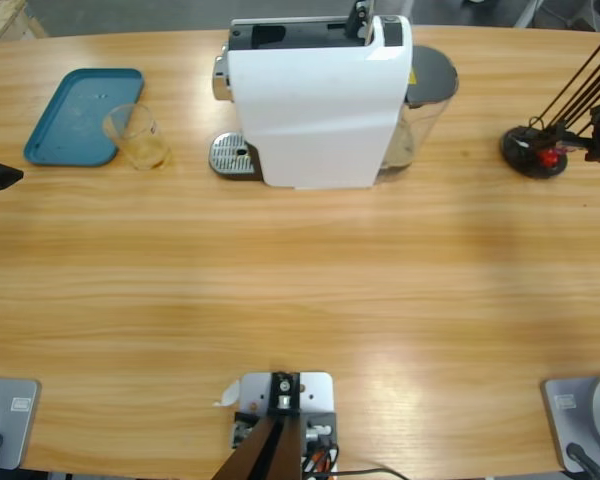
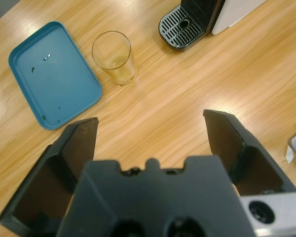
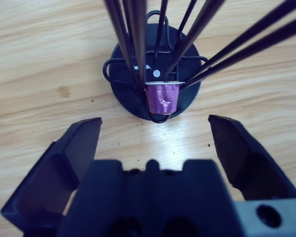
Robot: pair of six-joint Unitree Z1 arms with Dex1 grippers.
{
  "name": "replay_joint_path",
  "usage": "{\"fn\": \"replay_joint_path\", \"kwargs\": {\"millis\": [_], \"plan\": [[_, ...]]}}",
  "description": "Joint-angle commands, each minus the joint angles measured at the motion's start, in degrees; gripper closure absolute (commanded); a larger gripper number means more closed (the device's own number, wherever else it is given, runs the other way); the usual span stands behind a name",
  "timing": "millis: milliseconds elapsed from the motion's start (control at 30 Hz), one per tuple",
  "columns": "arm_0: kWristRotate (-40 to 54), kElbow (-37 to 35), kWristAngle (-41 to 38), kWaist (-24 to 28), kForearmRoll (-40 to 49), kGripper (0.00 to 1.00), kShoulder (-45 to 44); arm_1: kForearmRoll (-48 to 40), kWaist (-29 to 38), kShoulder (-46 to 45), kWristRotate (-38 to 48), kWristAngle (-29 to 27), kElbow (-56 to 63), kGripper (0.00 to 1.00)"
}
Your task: Pour coffee
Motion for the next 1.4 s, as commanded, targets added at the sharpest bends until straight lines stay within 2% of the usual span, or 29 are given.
{"fn": "replay_joint_path", "kwargs": {"millis": [33, 67, 1000, 1033, 1067, 1100, 1167, 1233, 1400], "plan": [[-0.44, 2.36, 0.68, -0.03, -0.69, 0.082, -2.16, -0.63, 0.6, 2.32, 0.0, 0.88, 1.21, 0.453], [-0.44, 2.42, 0.68, -0.03, -0.69, 0.082, -2.27, -0.63, 0.6, 2.53, 0.0, 0.9, 1.2, 0.497], [-0.44, 2.59, 0.68, -0.03, -0.83, 0.082, -2.79, -0.36, 0.6, 3.67, 0.44, 0.05, 0.78, 0.501], [-0.44, 2.59, 0.68, -0.03, -0.88, 0.082, -2.79, -0.36, 0.6, 3.62, 0.47, -0.07, 0.85, 0.536], [-0.44, 2.61, 0.68, -0.03, -0.88, 0.082, -2.83, -0.36, 0.6, 3.48, 0.52, -0.25, 0.92, 0.652], [-0.44, 2.59, 0.68, -0.03, -0.9, 0.082, -2.85, -0.36, 0.6, 3.39, 0.58, -0.46, 1.02, 0.711], [-0.44, 2.61, 0.68, -0.03, -0.9, 0.082, -2.88, -0.36, 0.6, 3.32, 0.7, -0.61, 1.13, 0.767], [-0.44, 2.64, 0.68, -0.03, -0.92, 0.082, -2.88, -0.36, 0.6, 3.22, 0.7, -0.7, 1.21, 0.886], [-0.44, 2.68, 0.68, -0.03, -0.92, 0.082, -2.88, -0.36, 0.6, 3.15, 0.79, -0.7, 1.3, 0.906]]}}
